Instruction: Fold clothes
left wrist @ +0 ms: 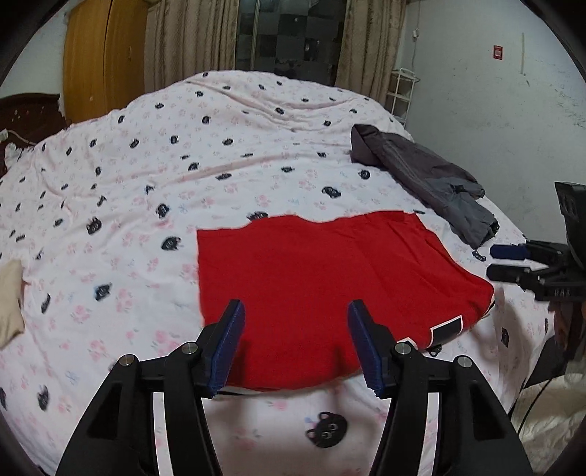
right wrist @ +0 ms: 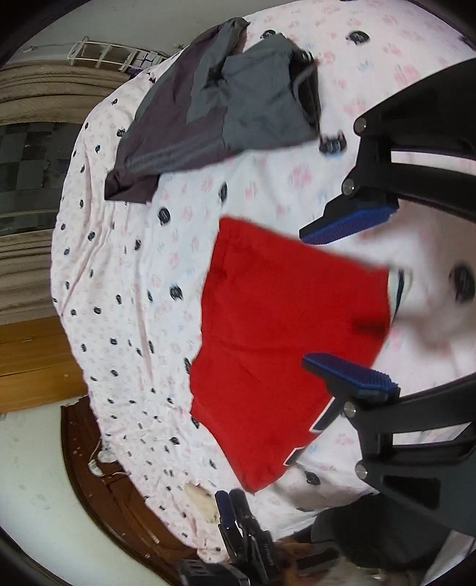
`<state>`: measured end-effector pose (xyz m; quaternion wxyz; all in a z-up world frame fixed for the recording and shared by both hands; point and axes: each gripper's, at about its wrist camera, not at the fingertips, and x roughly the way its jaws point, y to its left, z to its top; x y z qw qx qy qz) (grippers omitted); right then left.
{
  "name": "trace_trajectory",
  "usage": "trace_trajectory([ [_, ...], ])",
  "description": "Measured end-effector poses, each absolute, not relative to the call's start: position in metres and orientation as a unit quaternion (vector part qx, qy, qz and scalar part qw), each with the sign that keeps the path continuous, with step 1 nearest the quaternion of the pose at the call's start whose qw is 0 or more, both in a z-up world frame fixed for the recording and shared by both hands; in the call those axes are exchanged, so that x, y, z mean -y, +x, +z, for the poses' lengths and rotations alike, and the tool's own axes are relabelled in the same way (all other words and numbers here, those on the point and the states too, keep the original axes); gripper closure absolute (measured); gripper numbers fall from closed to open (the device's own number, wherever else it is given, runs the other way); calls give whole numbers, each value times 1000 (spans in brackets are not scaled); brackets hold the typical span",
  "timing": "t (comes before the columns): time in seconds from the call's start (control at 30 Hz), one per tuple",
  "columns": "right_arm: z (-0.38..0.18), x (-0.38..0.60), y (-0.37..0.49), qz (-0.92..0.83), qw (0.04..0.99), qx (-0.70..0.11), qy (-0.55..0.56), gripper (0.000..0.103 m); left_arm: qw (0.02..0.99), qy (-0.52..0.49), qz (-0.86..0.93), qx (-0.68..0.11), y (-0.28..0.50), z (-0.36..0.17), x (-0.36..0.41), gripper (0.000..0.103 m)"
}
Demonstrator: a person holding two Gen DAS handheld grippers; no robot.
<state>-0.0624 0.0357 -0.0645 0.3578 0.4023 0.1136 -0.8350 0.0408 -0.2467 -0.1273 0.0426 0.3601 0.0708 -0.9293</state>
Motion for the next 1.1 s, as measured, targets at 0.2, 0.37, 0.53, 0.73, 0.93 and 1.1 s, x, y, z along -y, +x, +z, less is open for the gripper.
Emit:
trace_trajectory([
  [0.2, -79, -13, -33, -825, 386, -86, 403, 40, 48, 378, -921, -86, 40, -141, 229, 50],
  [0.37, -82, -11, -24, -825, 393, -69, 400, 40, 47, 382, -919, -88, 40, -148, 220, 49],
  [0.53, -90, -13, -23, -822, 387, -66, 412, 40, 50, 387, -916, -95, 38, -155, 220, 49],
  [0.73, -102, -18, -24, -820, 375, -64, 428, 40, 58, 402, -908, -102, 38, -169, 228, 49],
  [0.93, -120, -33, -32, -812, 362, -53, 455, 40, 52, 411, -904, -107, 44, -186, 232, 49],
  [1.1, -126, -35, -34, -809, 363, -56, 460, 40, 47, 405, -905, -125, 47, -189, 237, 49],
])
